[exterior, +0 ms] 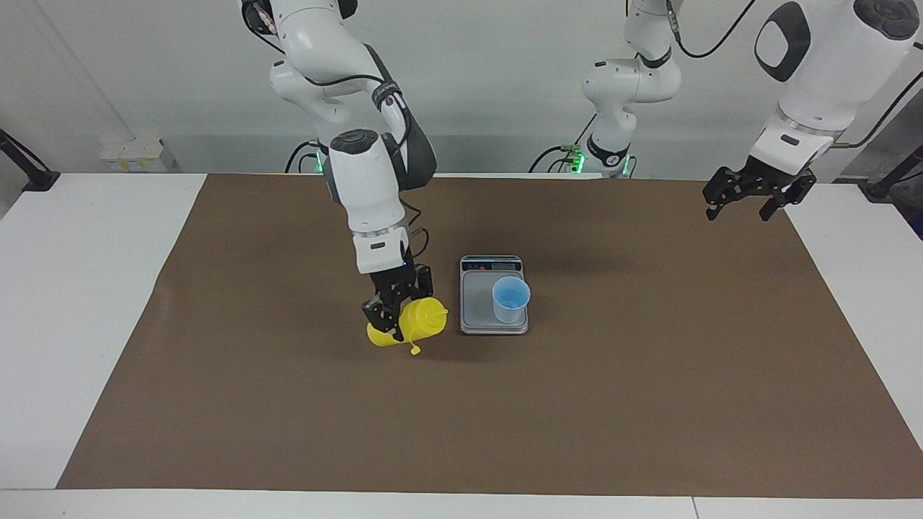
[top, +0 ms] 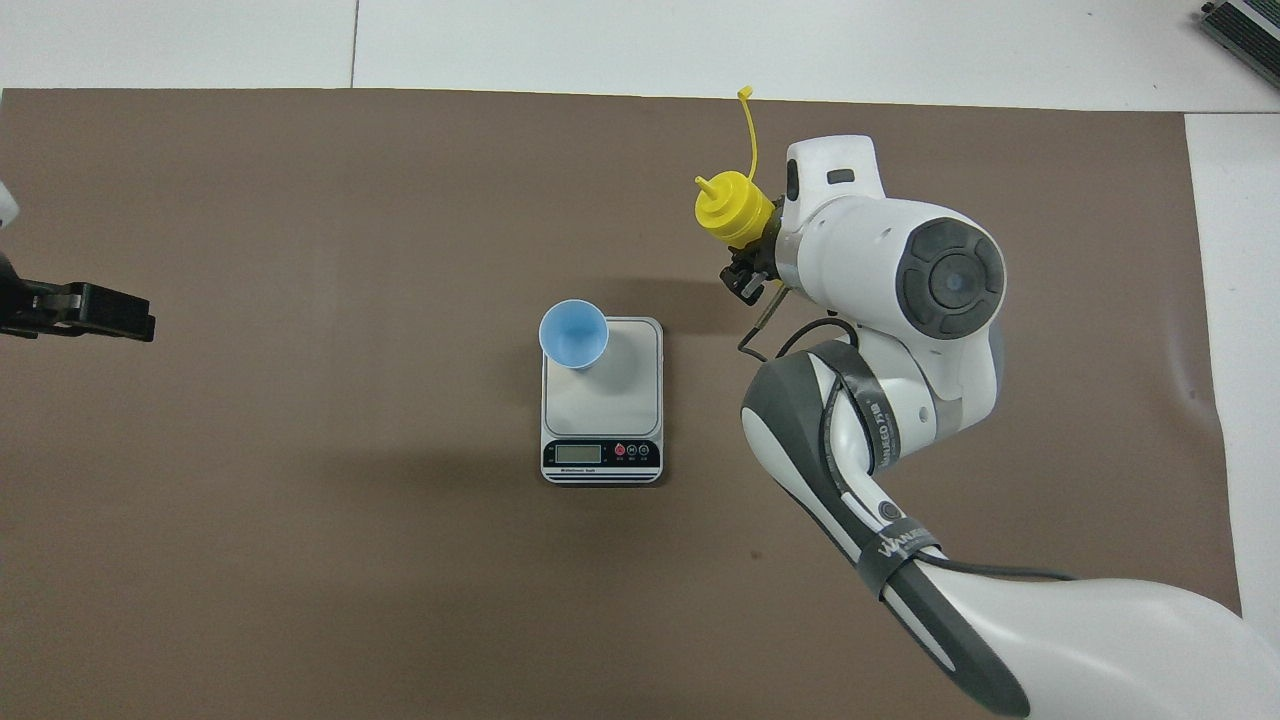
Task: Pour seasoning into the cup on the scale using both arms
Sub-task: 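Lift the yellow bottle with the right gripper toward the blue cup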
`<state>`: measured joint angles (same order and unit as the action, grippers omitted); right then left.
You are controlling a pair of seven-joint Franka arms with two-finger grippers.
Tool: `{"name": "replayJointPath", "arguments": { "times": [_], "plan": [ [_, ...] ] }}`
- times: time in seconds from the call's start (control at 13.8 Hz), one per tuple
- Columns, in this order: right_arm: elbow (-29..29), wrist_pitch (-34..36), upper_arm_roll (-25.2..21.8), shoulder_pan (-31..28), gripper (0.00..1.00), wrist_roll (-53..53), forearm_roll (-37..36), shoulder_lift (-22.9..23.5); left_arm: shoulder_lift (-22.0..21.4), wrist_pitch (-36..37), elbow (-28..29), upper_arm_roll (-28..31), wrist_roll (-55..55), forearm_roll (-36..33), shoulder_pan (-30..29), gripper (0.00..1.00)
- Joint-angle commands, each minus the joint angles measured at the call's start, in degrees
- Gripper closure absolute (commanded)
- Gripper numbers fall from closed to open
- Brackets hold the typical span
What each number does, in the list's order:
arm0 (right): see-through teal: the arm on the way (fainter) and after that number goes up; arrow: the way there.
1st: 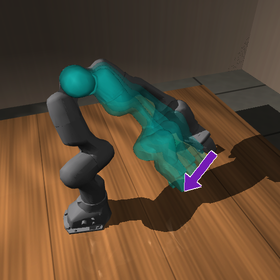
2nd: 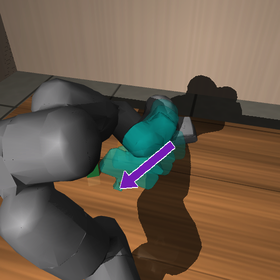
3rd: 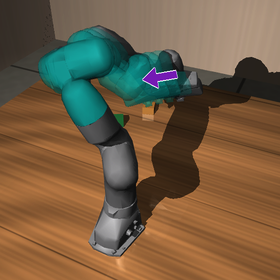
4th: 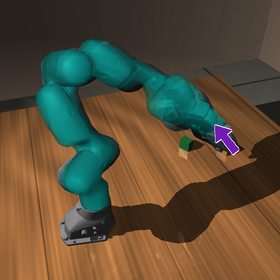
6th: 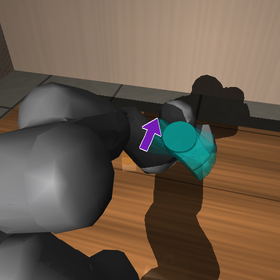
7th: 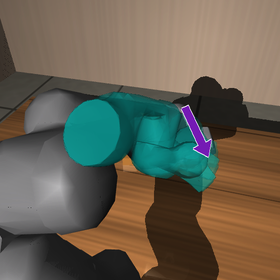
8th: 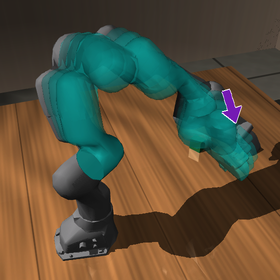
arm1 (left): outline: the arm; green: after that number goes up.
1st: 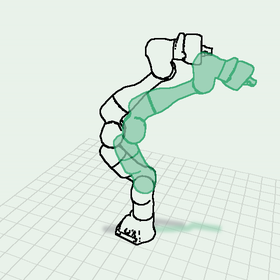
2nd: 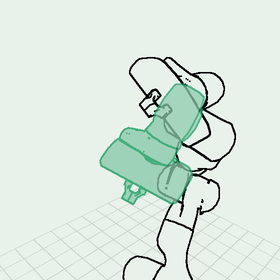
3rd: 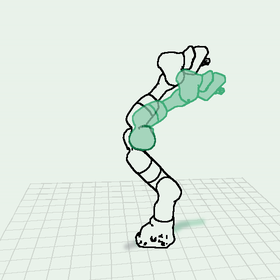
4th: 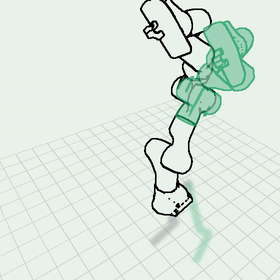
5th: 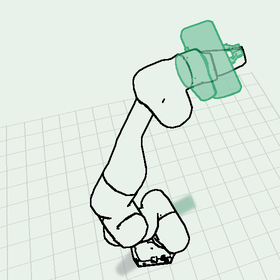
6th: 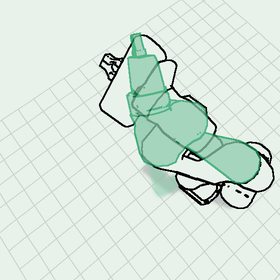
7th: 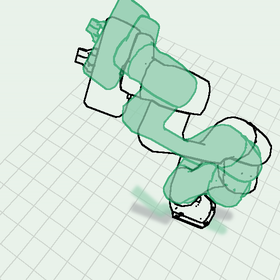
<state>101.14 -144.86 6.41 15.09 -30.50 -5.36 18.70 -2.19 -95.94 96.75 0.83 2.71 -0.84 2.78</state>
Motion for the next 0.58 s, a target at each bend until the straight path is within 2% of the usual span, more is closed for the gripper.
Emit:
{"name": "replayJointPath", "arguments": {
  "times": [0.0, 0.15, 0.36, 0.51],
  "plan": [
    [-3.1, 3.0, 0.0, 2.0, 0.65, 2.6, -8.2, 1.8, -1.0, -0.1, 1.0, 0.6, -0.5, 0.8, 0.6, 0.00],
    [-3.2, 5.4, 0.1, 4.3, 0.65, 7.7, -19.2, 1.9, -1.0, -0.1, 1.0, 0.6, -0.6, 0.7, 0.5, 0.00],
    [-3.1, 7.6, 0.1, 6.7, 0.65, 11.9, -30.7, 1.9, -0.9, 0.6, 1.0, 0.6, -0.5, 0.7, 0.5, 0.00],
    [-2.5, 7.9, 0.4, 7.4, 0.71, 12.0, -39.3, 1.9, -0.9, 0.7, 1.0, 0.6, -0.5, 0.7, 0.5, 0.00]
  ]
}}
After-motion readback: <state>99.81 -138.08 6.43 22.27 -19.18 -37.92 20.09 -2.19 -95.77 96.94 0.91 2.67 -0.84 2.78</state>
